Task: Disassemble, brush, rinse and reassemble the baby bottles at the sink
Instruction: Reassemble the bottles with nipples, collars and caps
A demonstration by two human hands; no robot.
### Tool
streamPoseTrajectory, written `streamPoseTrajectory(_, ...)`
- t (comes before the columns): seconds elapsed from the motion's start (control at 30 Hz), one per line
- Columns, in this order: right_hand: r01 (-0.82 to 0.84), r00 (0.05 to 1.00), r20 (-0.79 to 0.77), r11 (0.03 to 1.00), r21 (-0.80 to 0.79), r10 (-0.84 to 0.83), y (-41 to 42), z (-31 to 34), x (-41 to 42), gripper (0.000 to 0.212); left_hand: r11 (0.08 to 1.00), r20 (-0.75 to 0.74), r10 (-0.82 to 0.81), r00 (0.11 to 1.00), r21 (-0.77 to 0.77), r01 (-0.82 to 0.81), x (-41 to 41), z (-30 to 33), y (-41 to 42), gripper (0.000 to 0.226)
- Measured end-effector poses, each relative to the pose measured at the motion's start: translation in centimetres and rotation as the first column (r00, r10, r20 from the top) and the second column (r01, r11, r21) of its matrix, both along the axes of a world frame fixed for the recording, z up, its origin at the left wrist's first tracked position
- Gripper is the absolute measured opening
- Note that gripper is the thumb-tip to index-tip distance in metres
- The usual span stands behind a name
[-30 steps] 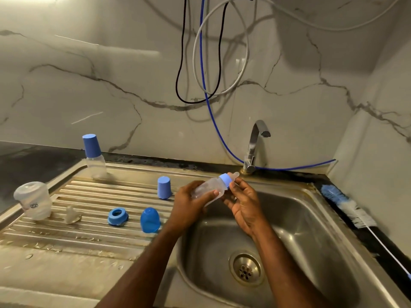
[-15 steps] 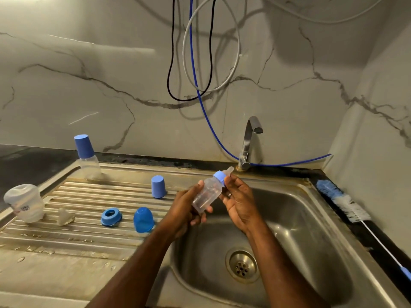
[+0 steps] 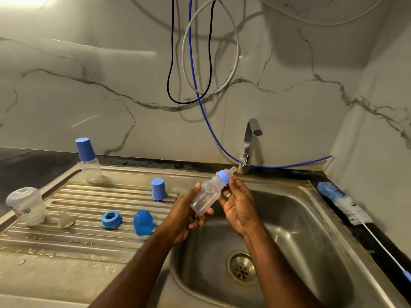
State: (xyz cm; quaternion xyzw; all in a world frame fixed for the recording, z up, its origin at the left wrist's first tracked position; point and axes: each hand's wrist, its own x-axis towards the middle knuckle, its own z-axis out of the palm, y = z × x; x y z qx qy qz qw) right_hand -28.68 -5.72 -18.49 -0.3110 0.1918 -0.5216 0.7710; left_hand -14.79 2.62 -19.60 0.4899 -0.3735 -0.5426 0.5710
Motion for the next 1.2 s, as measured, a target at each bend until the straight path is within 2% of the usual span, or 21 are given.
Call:
streamPoseTrajectory(0.23,-0.03,0.997,-0.078,0.999,-0.041,0.027,0.6,-0.3,0.1,0.044,0.999,0.025,0.011,1.0,-0.03,-0.011,0.0,0.0,-0.1,0.063)
streamPoseTrajectory(0.33,-0.021,0.995,-0.1,0.999,-0.043,0.016,0.5,-0.5,0.2,0.034,0.998,0.025,0.016,1.0,-0.053,-0.014,-0.1,-0.1,0.0,0.06)
streamPoseTrajectory(0.43,-0.009,0.991,-0.132,0.999,-0.052,0.002,0.4,-0.7,0.2,0.023,0.997,0.051,0.03,0.998,-0.067,-0.026,-0.3,0.0,0.1,0.051)
streamPoseTrajectory(0.57,0.015,0.988,-0.155,0.998,-0.054,-0.023,0.4,-0.8,0.4,0.022,0.992,0.137,0.064,0.989,-0.116,-0.048,-0.8,0.1,0.5,0.036)
streamPoseTrajectory(0.7,0.032,0.983,-0.179,0.999,-0.03,-0.037,0.2,-0.7,0.0,0.041,0.974,0.383,0.162,0.909,-0.207,-0.086,-1.3,0.1,1.0,0.026)
streamPoseTrajectory(0.77,0.05,0.976,-0.214,0.999,0.002,-0.048,0.2,-0.8,0.1,0.048,0.963,0.478,0.171,0.862,-0.266,-0.044,-1.2,-0.2,0.8,0.032)
streamPoseTrajectory(0.83,0.067,0.967,-0.247,0.998,-0.002,-0.065,0.3,-1.0,0.4,0.066,0.951,0.543,0.15,0.826,-0.307,0.029,-1.1,-0.6,0.5,0.041)
streamPoseTrajectory(0.9,0.045,0.979,-0.195,0.999,-0.024,-0.049,0.2,-1.0,0.4,0.087,0.948,0.573,0.139,0.808,-0.313,0.059,-1.2,-0.8,0.3,0.041)
streamPoseTrajectory(0.97,-0.043,0.997,-0.072,0.998,-0.055,0.039,0.0,-1.0,0.2,0.098,0.957,0.536,0.13,0.834,-0.287,0.036,-1.5,-0.6,0.4,0.035)
streamPoseTrajectory(1.0,-0.101,0.995,-0.011,0.994,-0.051,0.1,0.1,-0.8,0.0,0.097,0.967,0.496,0.123,0.86,-0.255,0.009,-1.5,-0.5,0.5,0.034)
streamPoseTrajectory(1.1,-0.239,0.966,0.108,0.97,0.037,0.234,0.2,-0.9,-0.5,0.062,0.989,0.301,0.066,0.951,-0.146,-0.023,-1.1,-0.2,0.6,0.037)
streamPoseTrajectory(1.13,-0.258,0.962,0.108,0.965,0.054,0.251,0.3,-1.0,-0.7,0.054,0.993,0.216,0.047,0.975,-0.113,-0.022,-1.0,0.0,0.7,0.038)
streamPoseTrajectory(1.2,-0.254,0.967,0.031,0.967,0.01,0.254,0.2,-0.9,-0.7,0.052,0.998,0.084,0.022,0.996,-0.057,-0.017,-0.5,0.2,0.7,0.04)
